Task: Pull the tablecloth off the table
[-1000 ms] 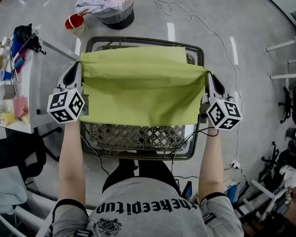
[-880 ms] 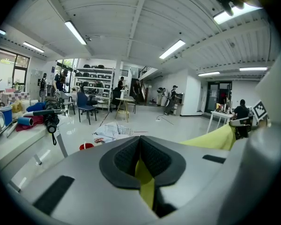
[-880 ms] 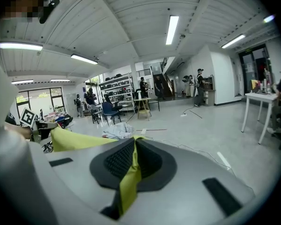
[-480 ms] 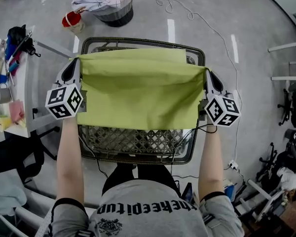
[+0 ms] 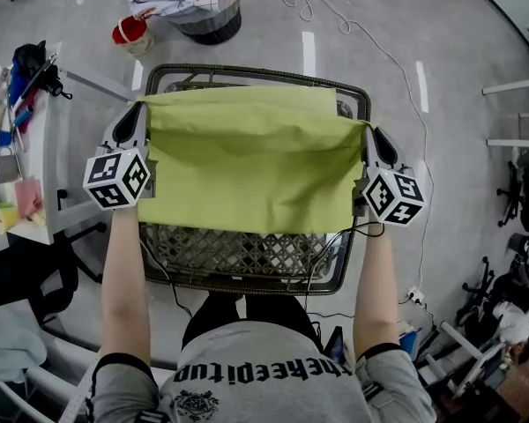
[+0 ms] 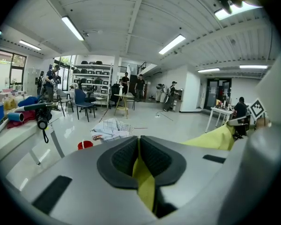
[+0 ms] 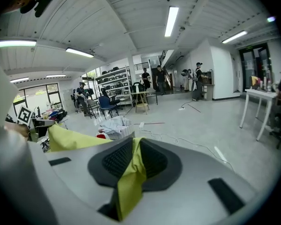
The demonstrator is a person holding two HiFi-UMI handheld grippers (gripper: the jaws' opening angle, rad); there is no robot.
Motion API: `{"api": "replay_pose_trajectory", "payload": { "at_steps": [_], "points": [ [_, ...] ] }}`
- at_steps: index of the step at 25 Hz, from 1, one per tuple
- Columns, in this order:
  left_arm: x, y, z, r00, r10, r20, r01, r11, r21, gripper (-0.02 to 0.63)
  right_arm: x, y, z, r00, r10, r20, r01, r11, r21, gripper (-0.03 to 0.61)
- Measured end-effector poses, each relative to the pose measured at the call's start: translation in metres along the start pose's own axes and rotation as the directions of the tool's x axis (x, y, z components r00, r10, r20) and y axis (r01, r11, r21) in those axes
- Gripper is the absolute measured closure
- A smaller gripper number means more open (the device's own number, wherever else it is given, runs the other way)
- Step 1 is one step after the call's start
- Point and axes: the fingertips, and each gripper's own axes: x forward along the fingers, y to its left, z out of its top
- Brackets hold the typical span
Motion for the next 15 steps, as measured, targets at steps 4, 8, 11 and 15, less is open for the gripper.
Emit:
{"api": "replay_pose_trajectory", "payload": {
  "at_steps": [4, 8, 11, 15],
  "points": [
    [-0.001, 0.001, 0.004, 0.999, 0.032, 0.018, -0.033, 0.999, 0.028, 0.576, -0.003, -0.001, -0.002, 1.0, 0.002, 0.0, -0.002, 1.0, 0.005, 0.509],
    [-0.006, 0.007, 0.013, 0.999, 0.033, 0.043, -0.033, 0.999, -0.004, 0.502, -0.01, -0.002, 0.004, 0.999, -0.016, 0.031, 0.016, 1.0, 0.014, 0.491],
    [-0.011, 0.003, 0.012, 0.999, 0.018, 0.034, -0.019, 0.999, 0.038, 0.526, -0.012, 0.002, 0.007, 0.999, -0.006, 0.04, 0.006, 1.0, 0.011, 0.504],
    [-0.017, -0.006, 0.008, 1.0, 0.006, 0.018, -0.007, 0.997, 0.082, 0.593, -0.018, 0.015, 0.009, 0.998, 0.037, 0.057, -0.036, 0.999, -0.01, 0.566]
  ]
}}
